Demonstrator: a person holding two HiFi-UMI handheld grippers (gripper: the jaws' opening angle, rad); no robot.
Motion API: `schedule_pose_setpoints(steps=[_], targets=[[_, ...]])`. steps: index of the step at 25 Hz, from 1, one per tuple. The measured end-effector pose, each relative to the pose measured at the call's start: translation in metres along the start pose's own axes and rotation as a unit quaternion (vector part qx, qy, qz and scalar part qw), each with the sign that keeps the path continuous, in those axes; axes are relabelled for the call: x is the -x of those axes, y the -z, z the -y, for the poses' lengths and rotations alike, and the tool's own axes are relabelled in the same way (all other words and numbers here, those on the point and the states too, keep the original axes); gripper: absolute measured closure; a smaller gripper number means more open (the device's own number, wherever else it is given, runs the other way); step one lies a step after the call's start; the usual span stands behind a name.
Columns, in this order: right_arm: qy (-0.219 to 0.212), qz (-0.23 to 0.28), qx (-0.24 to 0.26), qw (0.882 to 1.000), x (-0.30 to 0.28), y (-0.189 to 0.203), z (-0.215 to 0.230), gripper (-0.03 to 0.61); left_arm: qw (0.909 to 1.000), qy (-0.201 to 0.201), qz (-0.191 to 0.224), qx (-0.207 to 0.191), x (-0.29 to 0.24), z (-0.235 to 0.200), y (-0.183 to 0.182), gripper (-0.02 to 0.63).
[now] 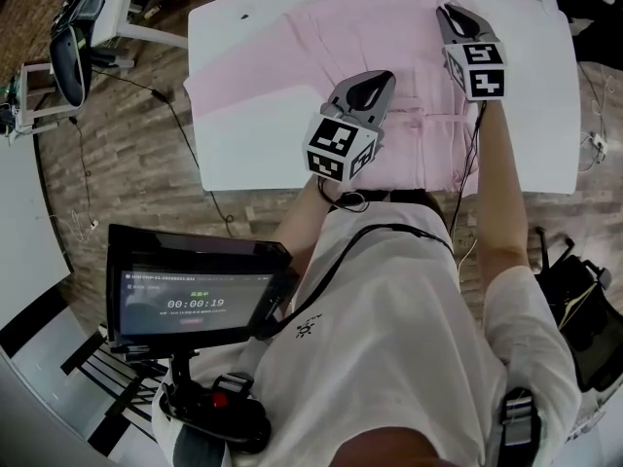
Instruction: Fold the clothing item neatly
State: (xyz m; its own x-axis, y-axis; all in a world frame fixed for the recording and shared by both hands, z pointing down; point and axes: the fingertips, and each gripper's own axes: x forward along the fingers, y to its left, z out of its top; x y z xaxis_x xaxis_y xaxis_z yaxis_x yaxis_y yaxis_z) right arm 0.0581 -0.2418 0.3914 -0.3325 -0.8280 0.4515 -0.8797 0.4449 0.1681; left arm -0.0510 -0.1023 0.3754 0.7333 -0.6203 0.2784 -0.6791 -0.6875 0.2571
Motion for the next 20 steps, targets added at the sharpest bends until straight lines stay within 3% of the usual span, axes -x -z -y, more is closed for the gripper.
schedule_pose_setpoints(steps=[20], targets=[[-0.07, -0.016, 0.023, 0.997, -0.032, 0.013, -0.066, 0.54, 0.9994, -0.031, -0.006, 0.012, 0.012, -0.015, 0.013, 0.611]])
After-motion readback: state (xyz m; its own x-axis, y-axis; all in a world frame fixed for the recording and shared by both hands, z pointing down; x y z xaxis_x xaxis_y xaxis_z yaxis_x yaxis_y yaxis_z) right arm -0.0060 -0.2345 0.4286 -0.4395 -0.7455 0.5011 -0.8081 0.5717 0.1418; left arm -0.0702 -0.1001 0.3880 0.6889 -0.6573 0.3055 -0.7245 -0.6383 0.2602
